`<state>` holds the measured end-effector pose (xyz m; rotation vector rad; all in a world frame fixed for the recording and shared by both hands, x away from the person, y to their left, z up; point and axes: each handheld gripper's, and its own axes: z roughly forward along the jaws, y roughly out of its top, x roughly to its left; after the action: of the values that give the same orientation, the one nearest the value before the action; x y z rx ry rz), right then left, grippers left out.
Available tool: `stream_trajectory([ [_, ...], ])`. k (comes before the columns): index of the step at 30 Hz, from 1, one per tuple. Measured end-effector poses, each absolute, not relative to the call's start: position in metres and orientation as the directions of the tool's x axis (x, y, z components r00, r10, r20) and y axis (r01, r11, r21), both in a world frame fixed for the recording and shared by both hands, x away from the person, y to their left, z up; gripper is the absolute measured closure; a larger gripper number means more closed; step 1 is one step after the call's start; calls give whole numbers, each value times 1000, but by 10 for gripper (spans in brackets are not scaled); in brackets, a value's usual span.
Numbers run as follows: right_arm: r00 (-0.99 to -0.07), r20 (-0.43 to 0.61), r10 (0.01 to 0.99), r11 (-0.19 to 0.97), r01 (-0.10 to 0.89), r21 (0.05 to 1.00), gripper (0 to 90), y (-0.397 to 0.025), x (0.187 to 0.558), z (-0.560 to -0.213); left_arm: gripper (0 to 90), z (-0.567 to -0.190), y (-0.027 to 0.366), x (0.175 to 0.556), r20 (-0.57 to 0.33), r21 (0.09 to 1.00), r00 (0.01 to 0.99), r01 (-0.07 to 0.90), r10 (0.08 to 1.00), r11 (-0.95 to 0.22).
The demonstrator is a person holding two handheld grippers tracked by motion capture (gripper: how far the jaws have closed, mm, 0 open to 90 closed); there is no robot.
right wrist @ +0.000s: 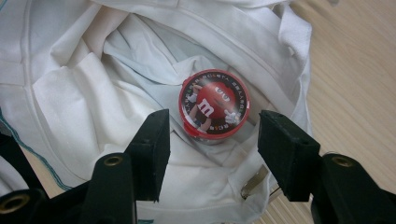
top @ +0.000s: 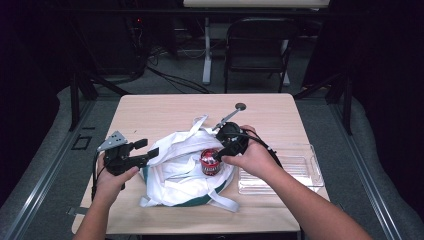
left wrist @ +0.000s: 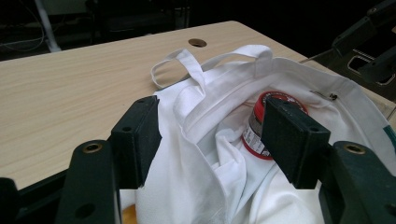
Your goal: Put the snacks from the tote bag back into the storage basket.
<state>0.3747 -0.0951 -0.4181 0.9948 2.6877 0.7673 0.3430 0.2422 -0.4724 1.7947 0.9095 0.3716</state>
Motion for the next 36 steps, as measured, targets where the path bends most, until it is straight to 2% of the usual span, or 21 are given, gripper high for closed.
stream_trajectory([
  [16, -768, 16, 640, 703, 594, 392, 343, -69, 399, -429, 374, -473, 242, 344, -160, 897, 666, 406, 729, -173],
  [22, -769, 26, 639, 707, 599, 375, 311, -59, 405, -436, 374, -473, 242, 344, -159, 898, 665, 405, 730, -174],
  [36, -768, 16, 640, 728, 614, 305, 301, -46, 416, -453, 375, -473, 243, 344, -161, 898, 666, 406, 729, -173],
])
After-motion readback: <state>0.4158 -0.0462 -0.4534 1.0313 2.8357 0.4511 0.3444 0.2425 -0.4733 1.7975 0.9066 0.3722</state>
